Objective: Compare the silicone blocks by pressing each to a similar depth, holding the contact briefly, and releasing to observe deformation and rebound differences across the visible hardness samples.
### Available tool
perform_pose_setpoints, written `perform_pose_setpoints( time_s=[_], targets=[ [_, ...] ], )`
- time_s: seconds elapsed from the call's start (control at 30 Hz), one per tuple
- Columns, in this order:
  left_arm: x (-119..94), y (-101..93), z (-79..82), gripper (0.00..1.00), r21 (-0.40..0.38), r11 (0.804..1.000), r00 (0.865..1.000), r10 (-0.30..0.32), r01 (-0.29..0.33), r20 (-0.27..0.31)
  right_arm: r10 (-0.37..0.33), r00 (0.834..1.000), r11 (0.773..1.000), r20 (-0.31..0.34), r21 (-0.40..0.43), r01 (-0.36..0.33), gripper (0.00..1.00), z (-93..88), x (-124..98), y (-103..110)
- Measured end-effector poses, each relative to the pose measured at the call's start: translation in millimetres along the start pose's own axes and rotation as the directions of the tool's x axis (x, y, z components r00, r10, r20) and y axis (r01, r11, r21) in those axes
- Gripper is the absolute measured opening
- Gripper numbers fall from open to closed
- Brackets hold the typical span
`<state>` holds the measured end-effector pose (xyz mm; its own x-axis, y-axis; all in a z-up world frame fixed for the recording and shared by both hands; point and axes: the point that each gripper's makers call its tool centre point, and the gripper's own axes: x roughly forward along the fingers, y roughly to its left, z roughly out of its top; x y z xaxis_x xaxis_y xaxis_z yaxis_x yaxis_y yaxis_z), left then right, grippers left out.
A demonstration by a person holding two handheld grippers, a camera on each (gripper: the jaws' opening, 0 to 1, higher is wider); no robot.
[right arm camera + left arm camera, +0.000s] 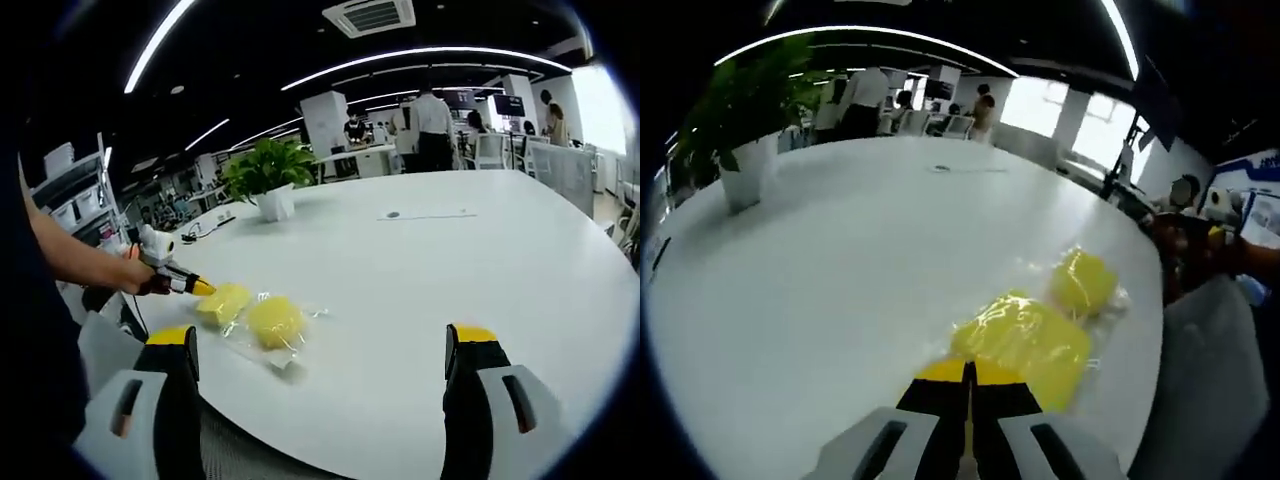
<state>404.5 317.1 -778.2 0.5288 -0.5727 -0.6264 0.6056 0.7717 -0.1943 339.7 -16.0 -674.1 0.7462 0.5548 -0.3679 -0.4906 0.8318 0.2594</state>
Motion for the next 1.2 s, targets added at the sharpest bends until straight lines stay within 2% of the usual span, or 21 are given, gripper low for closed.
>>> perform_pose_setpoints(
  time_s=[0.2, 0.33, 0.37, 0.4, 0.43, 0.5, 0.57, 0.63, 0.8, 0.83, 0.93, 1.03, 1.13, 1.2],
  targets=[
    [-0.5, 5.9, -2.9, 0.0, -0.055, 0.998, 0.999, 0.033, -0.033, -0.004, 0.003, 1.0, 1.0, 0.0, -0.002, -0.003, 0.96, 0.2, 3.4, 3.0],
    [-1.8, 12.6, -4.5, 0.05, -0.063, 0.995, 0.997, 0.077, -0.077, -0.012, 0.004, 1.0, 1.0, -0.001, -0.004, -0.004, 0.96, 0.8, 3.8, 2.8],
    [-2.5, 15.3, -4.1, 0.07, -0.107, 0.989, 0.995, 0.098, -0.099, -0.015, 0.004, 1.0, 1.0, -0.001, -0.002, -0.004, 0.96, 1.1, 3.6, 2.7],
    [-3.2, 18.5, -3.2, 0.12, -0.142, 0.983, 0.994, 0.113, -0.114, -0.01, 0.004, 1.0, 1.0, -0.002, -0.001, -0.004, 0.96, 1.0, 3.4, 2.5],
    [-4.4, 21.7, -1.5, 0.17, -0.22, 0.967, 0.992, 0.129, -0.126, 0.0, 0.003, 1.0, 1.0, -0.002, -0.002, -0.003, 0.96, 0.9, 3.2, 2.2],
    [-8.2, 26.5, 2.9, 0.3, -0.269, 0.955, 0.989, 0.144, -0.128, 0.038, 0.001, 1.0, 1.0, -0.003, -0.003, -0.001, 0.96, 0.9, 2.5, 1.4],
    [-14.2, 28.0, 7.9, 0.37, -0.277, 0.953, 0.986, 0.147, -0.121, 0.074, -0.002, 1.0, 1.0, 0.001, 0.0, 0.002, 0.96, 1.6, 2.1, -0.2],
    [-19.2, 28.1, 13.5, 0.48, -0.281, 0.953, 0.984, 0.144, -0.11, 0.106, -0.004, 1.0, 1.0, 0.004, 0.001, 0.004, 0.96, 2.9, 2.4, -0.9],
    [-39.6, 34.6, 30.7, 0.84, -0.258, 0.956, 0.963, 0.194, -0.143, 0.188, 0.01, 1.0, 1.0, -0.001, 0.001, -0.01, 0.96, 4.4, 6.0, -0.1],
    [-43.4, 34.8, 32.1, 0.88, -0.253, 0.956, 0.961, 0.2, -0.149, 0.191, 0.013, 1.0, 1.0, -0.001, -0.005, -0.013, 0.96, 5.0, 7.0, 0.1],
    [-56.8, 32.1, 41.3, 0.96, -0.238, 0.962, 0.949, 0.194, -0.134, 0.249, 0.012, 1.0, 1.0, -0.007, -0.026, -0.012, 0.96, 5.0, 9.5, 0.1],
    [-69.0, 27.4, 42.0, 1.0, -0.207, 0.967, 0.943, 0.201, -0.147, 0.266, 0.021, 1.0, 0.998, -0.005, -0.052, -0.022, 0.96, 6.2, 12.3, 0.8],
    [-77.1, 21.7, 30.6, 1.0, -0.215, 0.966, 0.949, 0.199, -0.147, 0.245, 0.018, 1.0, 0.997, -0.018, -0.07, -0.019, 0.96, 5.5, 15.2, 1.0],
    [-82.8, 14.7, 26.9, 1.0, -0.223, 0.966, 0.949, 0.188, -0.131, 0.254, 0.028, 0.999, 0.995, -0.024, -0.099, -0.03, 0.96, 4.5, 17.5, 1.8]
  ],
)
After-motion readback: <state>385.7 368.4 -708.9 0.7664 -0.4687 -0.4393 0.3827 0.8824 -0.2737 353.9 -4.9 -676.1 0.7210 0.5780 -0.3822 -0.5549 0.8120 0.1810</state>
